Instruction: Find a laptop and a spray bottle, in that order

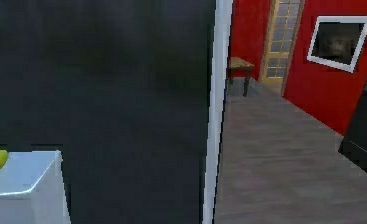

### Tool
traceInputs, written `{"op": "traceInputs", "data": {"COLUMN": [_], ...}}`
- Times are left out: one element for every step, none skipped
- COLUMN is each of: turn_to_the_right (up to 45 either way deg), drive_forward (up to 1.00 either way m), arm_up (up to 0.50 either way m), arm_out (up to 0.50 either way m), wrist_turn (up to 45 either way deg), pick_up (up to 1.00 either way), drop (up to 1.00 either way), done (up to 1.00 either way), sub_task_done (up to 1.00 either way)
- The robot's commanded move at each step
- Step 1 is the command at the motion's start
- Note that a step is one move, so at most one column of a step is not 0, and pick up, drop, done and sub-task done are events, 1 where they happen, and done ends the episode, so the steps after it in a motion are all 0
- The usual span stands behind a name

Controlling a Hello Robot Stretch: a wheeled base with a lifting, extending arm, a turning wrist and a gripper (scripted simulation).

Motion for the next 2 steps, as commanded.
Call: {"op": "traceInputs", "data": {"turn_to_the_right": [39.0,0.0], "drive_forward": [0.0,0.85], "arm_up": [0.0,0.0], "arm_out": [0.0,0.0], "wrist_turn": [0.0,0.0], "pick_up": [0.0,0.0], "drop": [0.0,0.0], "done": [0.0,0.0], "sub_task_done": [0.0,0.0]}}
